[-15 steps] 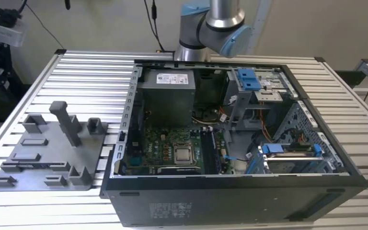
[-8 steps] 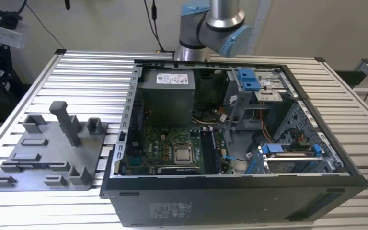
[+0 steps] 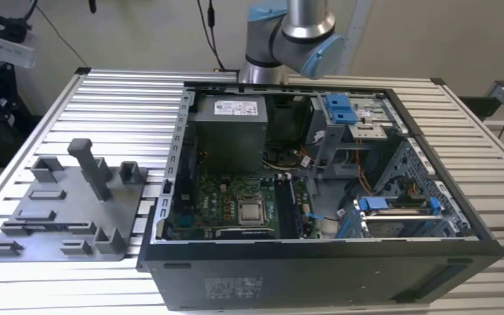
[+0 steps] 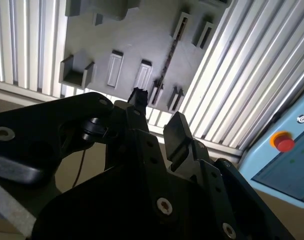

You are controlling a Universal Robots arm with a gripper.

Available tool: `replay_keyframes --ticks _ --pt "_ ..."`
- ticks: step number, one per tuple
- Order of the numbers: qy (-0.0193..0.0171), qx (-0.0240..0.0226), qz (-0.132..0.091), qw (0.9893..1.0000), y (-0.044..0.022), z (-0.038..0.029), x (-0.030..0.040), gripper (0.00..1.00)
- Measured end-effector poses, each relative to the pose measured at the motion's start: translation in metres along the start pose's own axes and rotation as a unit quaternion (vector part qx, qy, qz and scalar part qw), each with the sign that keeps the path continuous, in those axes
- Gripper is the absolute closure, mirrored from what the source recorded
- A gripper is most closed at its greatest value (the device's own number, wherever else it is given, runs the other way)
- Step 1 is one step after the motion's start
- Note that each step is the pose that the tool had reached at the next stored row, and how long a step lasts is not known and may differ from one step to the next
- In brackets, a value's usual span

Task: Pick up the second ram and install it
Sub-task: 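Pick up the second ram and move it above second insertion slot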

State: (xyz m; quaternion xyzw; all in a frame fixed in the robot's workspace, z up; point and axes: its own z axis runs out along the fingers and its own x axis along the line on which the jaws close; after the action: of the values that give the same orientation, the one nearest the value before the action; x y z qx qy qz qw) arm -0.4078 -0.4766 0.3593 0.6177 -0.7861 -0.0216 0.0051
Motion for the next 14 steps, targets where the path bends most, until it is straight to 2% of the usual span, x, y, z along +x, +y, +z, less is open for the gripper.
replay_keyframes --ticks 14 --pt "0.0017 0.0001 -0.012 0.9999 -0.0003 0.0055 0.0001 0.58"
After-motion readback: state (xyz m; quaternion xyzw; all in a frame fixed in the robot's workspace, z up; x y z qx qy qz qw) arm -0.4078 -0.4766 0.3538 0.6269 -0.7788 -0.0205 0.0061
